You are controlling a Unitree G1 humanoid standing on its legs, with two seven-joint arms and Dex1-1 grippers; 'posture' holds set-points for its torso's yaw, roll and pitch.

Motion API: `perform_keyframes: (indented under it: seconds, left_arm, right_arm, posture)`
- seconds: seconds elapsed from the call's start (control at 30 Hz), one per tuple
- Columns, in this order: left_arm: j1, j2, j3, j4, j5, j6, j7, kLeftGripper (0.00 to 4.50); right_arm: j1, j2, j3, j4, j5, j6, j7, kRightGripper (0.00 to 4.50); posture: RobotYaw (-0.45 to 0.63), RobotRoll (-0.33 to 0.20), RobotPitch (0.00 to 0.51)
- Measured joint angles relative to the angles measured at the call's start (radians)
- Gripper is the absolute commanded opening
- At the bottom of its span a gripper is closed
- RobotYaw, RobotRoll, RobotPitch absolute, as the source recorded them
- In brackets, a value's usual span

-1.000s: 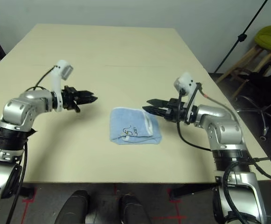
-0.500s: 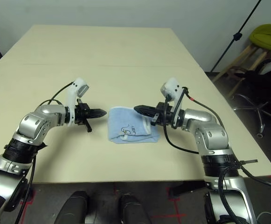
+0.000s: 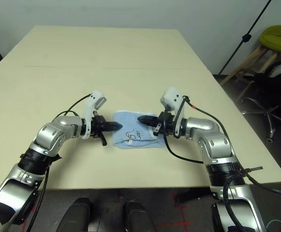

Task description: Fold the towel and set it aside.

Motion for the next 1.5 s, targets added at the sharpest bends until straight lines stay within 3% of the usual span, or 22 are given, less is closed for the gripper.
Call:
perform_keyframes:
  seconds: [0.2,0.53,0.77,1.0,1.5]
  left_arm:
    - [-0.002,-0.007,-0.037,0.074,0.046,-0.007,0.006,0.0]
    - [-0.007,-0.009,-0.06,0.051,0.048,0.042,-0.021,0.0]
    - [-0.062,0.009,0.024,0.003,-0.02,0.121,-0.031,0.0]
    - [-0.14,0.018,0.085,-0.001,-0.059,0.133,-0.029,0.0]
    - [-0.153,-0.046,0.048,0.288,0.056,-0.07,0.041,0.0]
  right_arm:
    - [0.016,0.001,0.026,0.126,-0.08,-0.109,-0.008,0.05]
    - [-0.011,0.01,0.052,0.273,-0.135,-0.247,0.016,0.05]
    - [-0.053,0.008,-0.008,0.321,-0.056,-0.197,0.088,0.05]
    - [-0.171,0.003,-0.078,0.319,0.022,-0.125,0.117,0.05]
    - [-0.239,0.111,-0.039,0.51,-0.077,-0.256,0.067,0.05]
  posture:
    - [0.08,0.0,0.133]
    - [0.09,0.0,0.134]
    - [0.09,0.0,0.135]
    - [0.09,0.0,0.136]
    - [0.09,0.0,0.145]
